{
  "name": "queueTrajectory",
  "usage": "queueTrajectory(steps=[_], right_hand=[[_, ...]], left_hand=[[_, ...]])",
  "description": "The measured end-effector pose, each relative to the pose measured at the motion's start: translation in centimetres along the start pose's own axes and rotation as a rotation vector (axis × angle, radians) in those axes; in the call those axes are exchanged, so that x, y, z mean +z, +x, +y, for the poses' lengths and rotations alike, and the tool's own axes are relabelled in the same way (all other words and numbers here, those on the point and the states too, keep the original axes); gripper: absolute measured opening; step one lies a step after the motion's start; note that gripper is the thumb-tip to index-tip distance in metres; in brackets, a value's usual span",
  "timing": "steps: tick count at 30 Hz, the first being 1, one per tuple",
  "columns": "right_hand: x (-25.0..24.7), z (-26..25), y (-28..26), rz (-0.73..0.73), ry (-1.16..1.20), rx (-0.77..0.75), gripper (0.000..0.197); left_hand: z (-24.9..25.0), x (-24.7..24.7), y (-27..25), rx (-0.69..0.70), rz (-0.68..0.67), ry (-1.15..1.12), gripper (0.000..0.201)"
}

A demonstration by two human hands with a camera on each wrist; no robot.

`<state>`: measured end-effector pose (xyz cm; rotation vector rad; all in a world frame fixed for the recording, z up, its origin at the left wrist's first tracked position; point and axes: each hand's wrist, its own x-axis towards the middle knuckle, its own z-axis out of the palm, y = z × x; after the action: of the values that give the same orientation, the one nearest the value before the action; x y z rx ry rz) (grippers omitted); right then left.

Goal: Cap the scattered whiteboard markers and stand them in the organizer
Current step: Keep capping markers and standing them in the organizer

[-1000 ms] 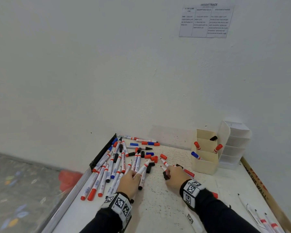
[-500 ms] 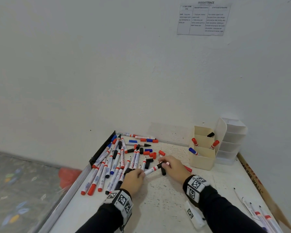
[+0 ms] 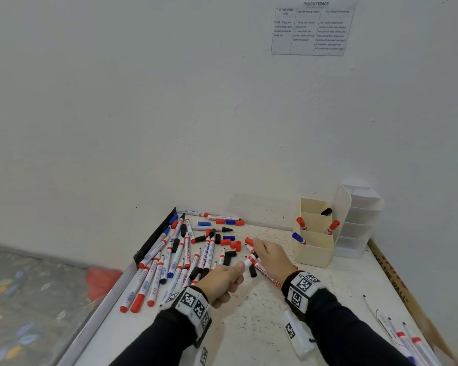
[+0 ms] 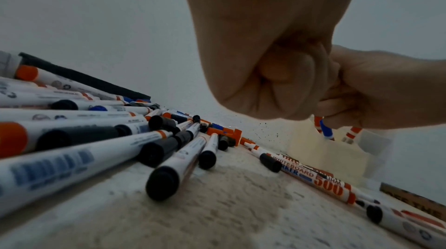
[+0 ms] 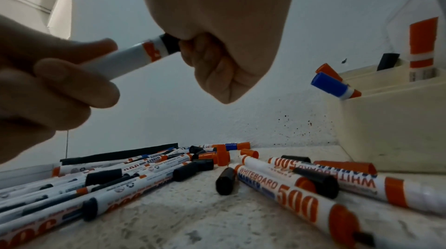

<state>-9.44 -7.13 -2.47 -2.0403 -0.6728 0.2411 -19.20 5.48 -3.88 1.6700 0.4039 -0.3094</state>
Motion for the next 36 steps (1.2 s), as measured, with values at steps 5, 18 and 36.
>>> queueTrajectory(steps=[5,18,36], right_hand=[[-3.0,-0.7,1.0,-0.064,-0.140,-0.060,0.031],[-14.8,1.2,6.8,0.736,-0.246,-0.099,0.019],[-11.8,4.2,8.3,0.486,-0.779,0.142,0.024]], left_hand=[[1.1,0.1,1.2,0.143,0.105,0.133,0.045],[-0.6,-1.9,6.6,-0.093,0.507,0.807,0.026],[0.1,-2.3,6.9,-0.145,0.494,0.574,0.018]])
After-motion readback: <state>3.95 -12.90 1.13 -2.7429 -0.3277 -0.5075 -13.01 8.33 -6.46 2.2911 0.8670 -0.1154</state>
